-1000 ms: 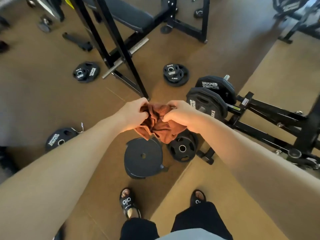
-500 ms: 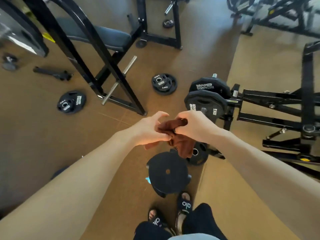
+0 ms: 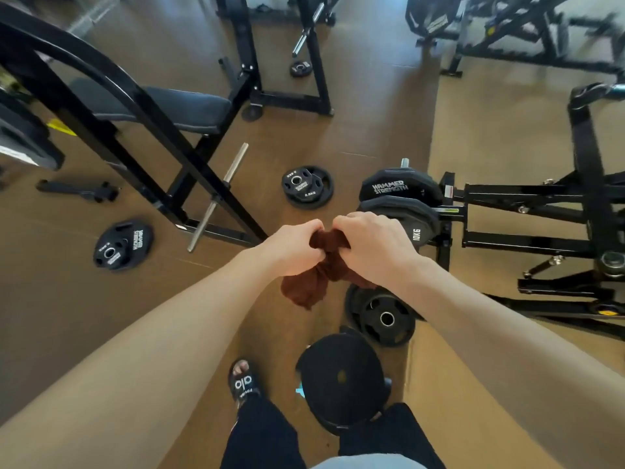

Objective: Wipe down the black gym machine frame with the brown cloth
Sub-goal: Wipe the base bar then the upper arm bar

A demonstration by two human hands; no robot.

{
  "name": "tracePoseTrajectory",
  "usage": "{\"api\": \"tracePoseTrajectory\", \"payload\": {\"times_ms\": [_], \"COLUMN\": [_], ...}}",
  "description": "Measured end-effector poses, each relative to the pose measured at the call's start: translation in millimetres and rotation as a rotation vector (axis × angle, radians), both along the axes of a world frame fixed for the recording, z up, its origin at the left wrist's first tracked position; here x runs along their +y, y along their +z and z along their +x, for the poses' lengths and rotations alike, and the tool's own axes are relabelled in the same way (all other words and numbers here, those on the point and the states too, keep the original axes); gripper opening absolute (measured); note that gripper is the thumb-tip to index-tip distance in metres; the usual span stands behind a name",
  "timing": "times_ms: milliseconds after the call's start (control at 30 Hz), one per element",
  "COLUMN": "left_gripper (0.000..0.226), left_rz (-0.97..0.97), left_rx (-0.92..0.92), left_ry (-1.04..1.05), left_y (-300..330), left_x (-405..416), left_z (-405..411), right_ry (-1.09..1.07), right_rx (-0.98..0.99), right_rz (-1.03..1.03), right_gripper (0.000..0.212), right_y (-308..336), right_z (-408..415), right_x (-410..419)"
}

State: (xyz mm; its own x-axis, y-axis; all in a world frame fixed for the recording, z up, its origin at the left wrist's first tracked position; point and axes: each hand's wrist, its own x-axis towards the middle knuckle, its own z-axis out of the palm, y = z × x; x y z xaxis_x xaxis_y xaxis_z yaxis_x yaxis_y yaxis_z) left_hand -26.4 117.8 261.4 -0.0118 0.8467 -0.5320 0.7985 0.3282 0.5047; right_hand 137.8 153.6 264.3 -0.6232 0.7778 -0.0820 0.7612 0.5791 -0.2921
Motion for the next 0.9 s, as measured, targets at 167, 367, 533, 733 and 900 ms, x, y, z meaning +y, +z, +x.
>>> {"api": "tracePoseTrajectory", "payload": {"times_ms": [167,367,533,733,900], "left_gripper": [0.017,0.023,0.030,0.031,0.029], "left_rz": [-0.022,-0.150,-0.229,-0.281,-0.364], "left_rx": [-0.053,-0.319,-0.598,-0.829,-0.875], "left_ry": [-0.088,-0.003,0.242,0.329,0.259], "left_y": [-11,-36,-40,-39,-25], "left_x": [60,127,166,213,257], "left_z": [-64,-149,-198,-234,-221], "right_ry": [-0.181,-0.431,-0.604,-0.778,-0.798], "right_rx": [0.032,0.031,0.224,0.587,0.740], "right_rz": [0.031,-0.034,-0.239,-0.652,-0.715], "right_gripper": [0.015,0.022,0.028,0.056,0.086], "right_y": [-14,-27,-26,-29,-36], "right_z": [-60,-159,-218,-246,-235], "right_x": [24,53,80,120,146]}}
